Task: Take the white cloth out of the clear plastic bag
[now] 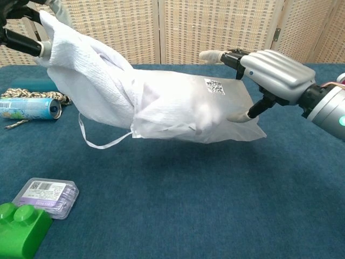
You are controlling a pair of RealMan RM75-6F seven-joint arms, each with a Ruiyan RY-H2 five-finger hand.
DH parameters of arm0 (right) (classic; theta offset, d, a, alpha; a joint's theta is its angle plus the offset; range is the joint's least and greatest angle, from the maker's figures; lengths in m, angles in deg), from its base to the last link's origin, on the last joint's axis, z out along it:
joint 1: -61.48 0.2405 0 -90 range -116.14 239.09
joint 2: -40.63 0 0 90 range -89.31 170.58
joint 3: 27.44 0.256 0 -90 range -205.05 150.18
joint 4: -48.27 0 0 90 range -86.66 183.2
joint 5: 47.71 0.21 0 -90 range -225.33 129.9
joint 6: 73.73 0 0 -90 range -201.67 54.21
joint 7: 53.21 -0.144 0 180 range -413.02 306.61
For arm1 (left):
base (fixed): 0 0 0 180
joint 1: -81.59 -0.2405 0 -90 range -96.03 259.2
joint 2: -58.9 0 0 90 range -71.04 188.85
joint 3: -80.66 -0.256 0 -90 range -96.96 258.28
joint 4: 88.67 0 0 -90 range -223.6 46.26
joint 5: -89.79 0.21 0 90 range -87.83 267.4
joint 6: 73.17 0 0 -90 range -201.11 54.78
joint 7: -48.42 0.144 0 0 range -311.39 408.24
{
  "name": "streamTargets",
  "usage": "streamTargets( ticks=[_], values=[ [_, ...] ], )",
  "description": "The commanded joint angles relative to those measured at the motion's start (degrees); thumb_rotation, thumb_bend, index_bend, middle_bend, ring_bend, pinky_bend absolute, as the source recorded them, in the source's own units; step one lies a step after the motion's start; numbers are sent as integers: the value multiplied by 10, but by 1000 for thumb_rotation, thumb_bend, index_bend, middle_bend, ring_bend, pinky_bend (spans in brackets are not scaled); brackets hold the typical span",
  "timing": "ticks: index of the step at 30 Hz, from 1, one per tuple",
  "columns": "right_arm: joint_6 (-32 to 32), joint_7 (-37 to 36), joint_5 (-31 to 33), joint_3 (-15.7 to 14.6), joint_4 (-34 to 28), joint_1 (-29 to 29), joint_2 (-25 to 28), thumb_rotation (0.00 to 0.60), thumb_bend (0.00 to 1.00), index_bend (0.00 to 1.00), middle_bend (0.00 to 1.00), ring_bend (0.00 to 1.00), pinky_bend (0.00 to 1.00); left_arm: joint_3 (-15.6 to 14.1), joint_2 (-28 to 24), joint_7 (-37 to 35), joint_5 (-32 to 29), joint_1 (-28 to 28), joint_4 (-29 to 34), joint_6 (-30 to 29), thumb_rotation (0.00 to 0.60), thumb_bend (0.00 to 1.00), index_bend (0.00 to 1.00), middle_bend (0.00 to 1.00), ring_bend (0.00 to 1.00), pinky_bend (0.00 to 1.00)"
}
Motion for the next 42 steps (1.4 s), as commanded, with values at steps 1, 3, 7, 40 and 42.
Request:
streamTargets(
  ticks=[1, 3, 7, 40, 42],
  values=[
    [-16, 16, 12, 0, -10, -6, 10, 600, 0, 24, 94, 70, 358, -1, 0, -2, -1, -2, -2, 0, 600, 441, 662, 0, 0, 252],
    [-25, 23, 20, -1, -16, -11, 16, 600, 0, 21, 85, 62, 355, -3, 0, -4, -2, -4, -4, 0, 600, 441, 662, 0, 0, 252],
    [-49, 35, 35, -3, -35, -17, 27, 600, 0, 3, 46, 26, 336, -10, 4, -4, -2, -6, -9, 4, 600, 441, 662, 0, 0, 252],
    [-60, 53, 52, -2, -101, -60, 18, 600, 0, 376, 1000, 1000, 1000, -26, 27, 7, 10, -11, -20, 14, 600, 441, 662, 0, 0, 252],
    [-64, 53, 51, 0, -100, -57, 13, 600, 0, 381, 1000, 1000, 1000, -26, 26, 7, 10, -12, -20, 14, 600, 441, 662, 0, 0, 252]
  ],
)
